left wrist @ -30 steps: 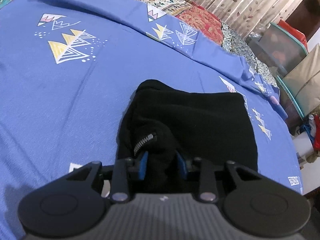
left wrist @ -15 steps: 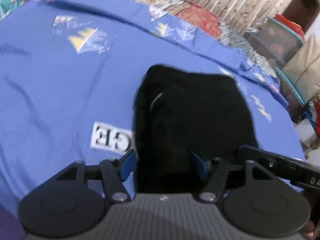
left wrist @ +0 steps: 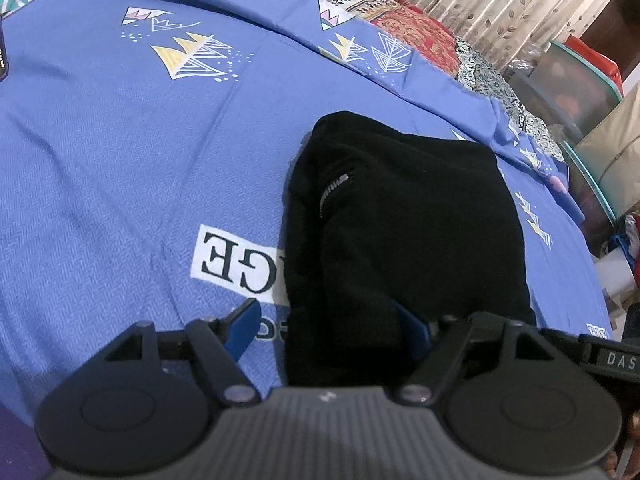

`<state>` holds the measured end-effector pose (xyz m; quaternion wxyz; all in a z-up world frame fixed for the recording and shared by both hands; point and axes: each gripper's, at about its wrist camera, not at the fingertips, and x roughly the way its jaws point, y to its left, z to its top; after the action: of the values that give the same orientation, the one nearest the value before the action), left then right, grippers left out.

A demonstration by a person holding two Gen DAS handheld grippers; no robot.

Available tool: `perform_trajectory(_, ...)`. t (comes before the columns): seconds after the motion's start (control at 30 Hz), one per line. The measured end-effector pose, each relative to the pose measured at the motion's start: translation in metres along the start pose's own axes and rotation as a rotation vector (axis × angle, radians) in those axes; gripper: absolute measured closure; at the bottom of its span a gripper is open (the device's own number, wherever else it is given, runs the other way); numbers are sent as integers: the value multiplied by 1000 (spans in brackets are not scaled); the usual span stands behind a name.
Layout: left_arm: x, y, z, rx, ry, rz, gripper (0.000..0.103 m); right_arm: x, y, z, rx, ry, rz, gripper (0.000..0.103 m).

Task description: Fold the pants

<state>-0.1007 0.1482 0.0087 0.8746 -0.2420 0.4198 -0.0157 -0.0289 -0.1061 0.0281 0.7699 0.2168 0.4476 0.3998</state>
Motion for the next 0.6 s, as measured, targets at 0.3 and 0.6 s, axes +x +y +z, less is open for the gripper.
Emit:
perform_trajectory(0.3, 2, 2, 1, -9, 5, 2, 25, -2, -3, 1, 7, 2, 6, 87)
perform_trajectory(0.6, 4, 3, 2, -9, 13, -8, 23, -3, -4, 1, 11, 3, 9, 87)
